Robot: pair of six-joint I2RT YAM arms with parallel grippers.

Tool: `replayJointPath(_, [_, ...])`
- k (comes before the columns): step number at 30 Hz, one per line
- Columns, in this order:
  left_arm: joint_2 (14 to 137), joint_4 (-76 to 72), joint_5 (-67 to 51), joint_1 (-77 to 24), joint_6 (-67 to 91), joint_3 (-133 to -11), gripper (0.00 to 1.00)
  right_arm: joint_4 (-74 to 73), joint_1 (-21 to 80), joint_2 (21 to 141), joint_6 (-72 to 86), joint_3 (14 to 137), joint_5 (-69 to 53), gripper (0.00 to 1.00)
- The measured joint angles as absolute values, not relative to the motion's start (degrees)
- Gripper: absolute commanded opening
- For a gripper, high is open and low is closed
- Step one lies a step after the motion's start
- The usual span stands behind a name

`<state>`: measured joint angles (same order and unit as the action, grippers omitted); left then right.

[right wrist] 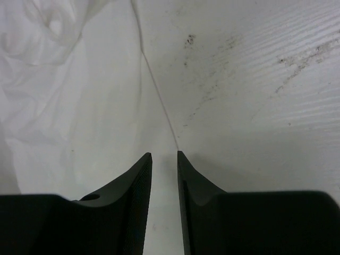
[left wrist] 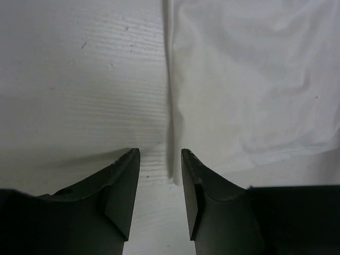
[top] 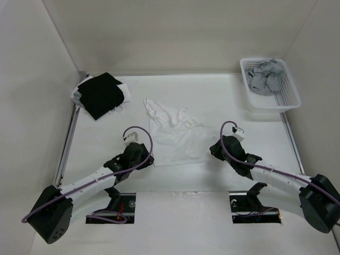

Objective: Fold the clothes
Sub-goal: Move the tank top to the center of the board

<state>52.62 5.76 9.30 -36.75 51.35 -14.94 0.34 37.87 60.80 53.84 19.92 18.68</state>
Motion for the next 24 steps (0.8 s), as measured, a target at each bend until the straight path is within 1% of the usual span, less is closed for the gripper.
replayJointPath(4, [54.17, 6.15, 10.24, -39.05, 52.99, -15.33, 0.35, 0.08, 37.85, 58.30, 53.89, 19.92, 19.73, 0.31])
replayJointPath(7, [55.90, 5.04, 10.61, -40.82, 53.71, -15.75, 0.31, -0.62, 37.85, 57.98, 53.80, 19.92, 19.75, 0.35])
replayJointPath(9, [57.45, 4.14, 10.68, -41.58, 54.02, -16.27, 0.26, -1.56, 37.85, 58.00, 53.74, 19.92, 19.75, 0.42])
replayJointPath(10, [58.30, 3.64, 10.72, -42.00, 54.26, -16.38, 0.21, -2.17, 37.85, 58.00, 53.54, 19.92, 19.77, 0.49])
replayJointPath(12, [58.46, 3.73, 10.74, -42.44, 54.61, -16.43, 0.12, -3.14, 37.85, 58.02, 53.52, 19.92, 19.75, 0.51])
replayJointPath(14, [58.22, 4.69, 10.55, -42.54, 54.57, -16.43, 0.07, -4.47, 37.85, 58.02, 53.32, 19.94, 19.75, 0.50])
replayJointPath(17, [56.42, 7.18, 10.50, -42.39, 54.46, -16.43, 0.06, -6.07, 37.87, 58.06, 53.32, 20.10, 19.75, 0.44])
replayJointPath(20, [51.68, 10.04, 10.50, -40.75, 54.41, -16.36, 0.06, -7.68, 38.57, 58.83, 53.32, 20.56, 19.44, 0.39])
replayJointPath(24, [48.03, 11.38, 10.66, -38.13, 54.41, -16.12, 0.06, -8.93, 41.04, 59.29, 53.71, 20.64, 18.04, 0.37])
